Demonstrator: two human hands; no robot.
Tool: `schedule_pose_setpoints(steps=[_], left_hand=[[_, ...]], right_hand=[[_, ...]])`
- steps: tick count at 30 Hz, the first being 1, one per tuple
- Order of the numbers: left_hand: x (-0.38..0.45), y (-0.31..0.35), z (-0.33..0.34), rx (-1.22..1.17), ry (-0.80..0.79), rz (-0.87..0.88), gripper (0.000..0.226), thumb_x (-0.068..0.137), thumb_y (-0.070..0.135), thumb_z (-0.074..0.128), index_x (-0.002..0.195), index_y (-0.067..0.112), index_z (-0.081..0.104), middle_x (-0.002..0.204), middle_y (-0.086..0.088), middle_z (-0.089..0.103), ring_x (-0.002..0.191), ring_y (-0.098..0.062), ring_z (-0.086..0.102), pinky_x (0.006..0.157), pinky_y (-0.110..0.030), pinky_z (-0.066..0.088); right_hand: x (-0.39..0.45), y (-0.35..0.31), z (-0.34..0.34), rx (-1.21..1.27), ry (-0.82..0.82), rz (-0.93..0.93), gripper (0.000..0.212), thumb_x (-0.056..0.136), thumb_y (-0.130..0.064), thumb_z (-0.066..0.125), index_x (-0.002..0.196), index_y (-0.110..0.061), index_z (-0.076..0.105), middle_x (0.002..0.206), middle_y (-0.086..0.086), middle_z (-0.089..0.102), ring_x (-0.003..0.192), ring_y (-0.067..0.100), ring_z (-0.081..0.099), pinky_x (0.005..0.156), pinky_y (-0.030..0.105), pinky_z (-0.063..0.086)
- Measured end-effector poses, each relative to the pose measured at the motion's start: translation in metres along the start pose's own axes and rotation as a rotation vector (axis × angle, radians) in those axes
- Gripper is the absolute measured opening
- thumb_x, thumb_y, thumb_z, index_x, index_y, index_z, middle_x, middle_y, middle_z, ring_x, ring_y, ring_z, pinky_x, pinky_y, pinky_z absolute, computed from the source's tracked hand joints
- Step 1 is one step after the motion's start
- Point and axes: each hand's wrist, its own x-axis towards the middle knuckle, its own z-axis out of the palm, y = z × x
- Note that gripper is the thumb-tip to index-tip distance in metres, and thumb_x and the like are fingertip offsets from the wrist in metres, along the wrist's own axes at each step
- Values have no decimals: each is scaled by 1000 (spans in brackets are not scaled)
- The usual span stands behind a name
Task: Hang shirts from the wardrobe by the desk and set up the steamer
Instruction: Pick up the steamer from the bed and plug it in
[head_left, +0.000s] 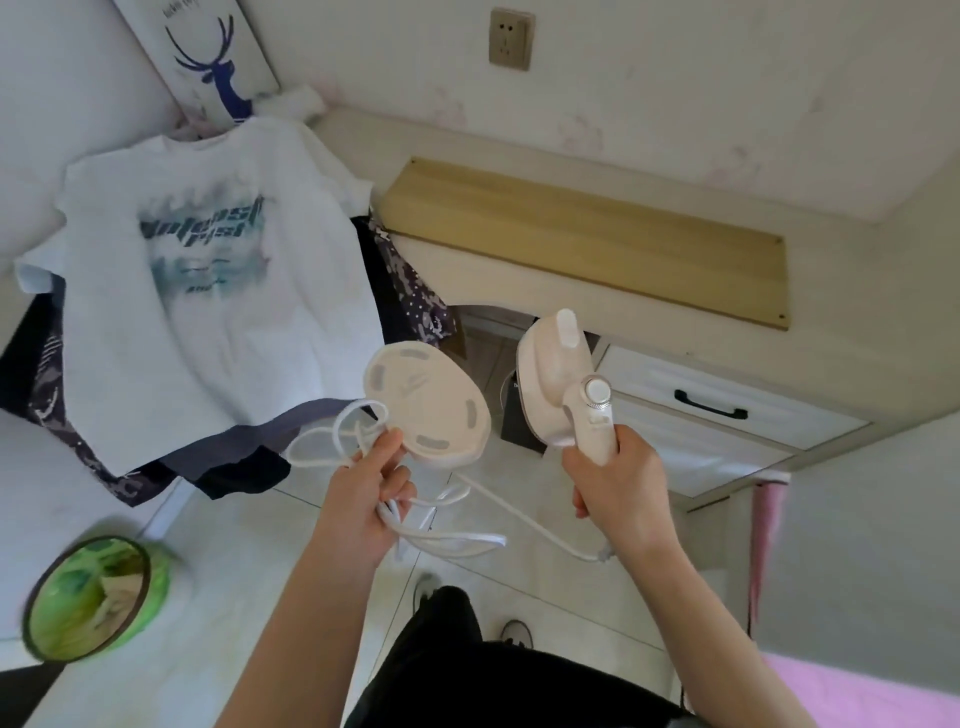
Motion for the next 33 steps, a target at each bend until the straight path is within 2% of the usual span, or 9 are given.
schedule_pose_setpoints(steps=[6,11,15,19,22,24,28,30,33], left_hand=[[56,45,34,144,3,91,17,95,8,56,78,13,56,60,3,52,33,-4,26,36,-16,29],[114,99,66,293,-30,112,17,91,8,62,76,15,59,67,1,47,39,-6,25,39,-18,28],[157,142,89,350,-59,98,16,90,9,63,76,16,60,66,2,39,42,-7,22,39,-19,26],[197,168,111,340,-66,68,11,90,8,63,81,13,61,66,0,42,40,-7,23,38,-19,28],[224,180,123,303,-52,36,13,91,8,62,79,11,58,63,-1,39,38,-7,26,38,-19,29],[240,186,134,296,-32,18,8,91,9,61,84,10,58,60,0,36,38,-7,26,38,-20,29],[268,191,162,325,81,56,14,89,9,65,76,10,60,53,1,41,37,-8,28,39,-21,31],[283,187,176,438,168,119,17,86,12,69,71,11,61,49,0,43,37,-10,32,45,-25,33],[305,178,195,566,251,190,12,84,14,71,75,11,65,49,-2,44,42,-15,38,51,-28,36]], right_hand=[[69,-39,24,23,34,-1,6,79,-10,60,79,-12,54,63,11,62,41,12,53,36,14,38],[123,-78,53,82,102,27,8,79,-14,62,81,-13,54,65,11,63,44,15,55,39,18,41],[159,-114,77,114,164,44,10,78,-14,63,82,-12,55,66,11,63,42,14,54,36,15,39],[191,-148,103,190,198,56,10,79,-16,63,84,-10,56,65,12,63,44,16,55,39,27,48],[214,-163,120,183,226,67,11,77,-18,63,83,-12,56,67,13,65,46,19,60,49,39,55],[229,-168,126,166,247,68,11,74,-20,63,81,-14,56,66,11,66,51,24,64,53,43,56],[261,-175,130,206,247,110,10,74,-19,62,80,-15,56,69,14,65,57,31,64,50,40,53],[279,-177,129,220,252,130,11,74,-18,63,82,-13,57,70,15,65,52,24,62,48,35,50],[309,-179,122,240,253,132,10,77,-15,62,86,-10,58,68,13,65,44,14,58,44,28,47]])
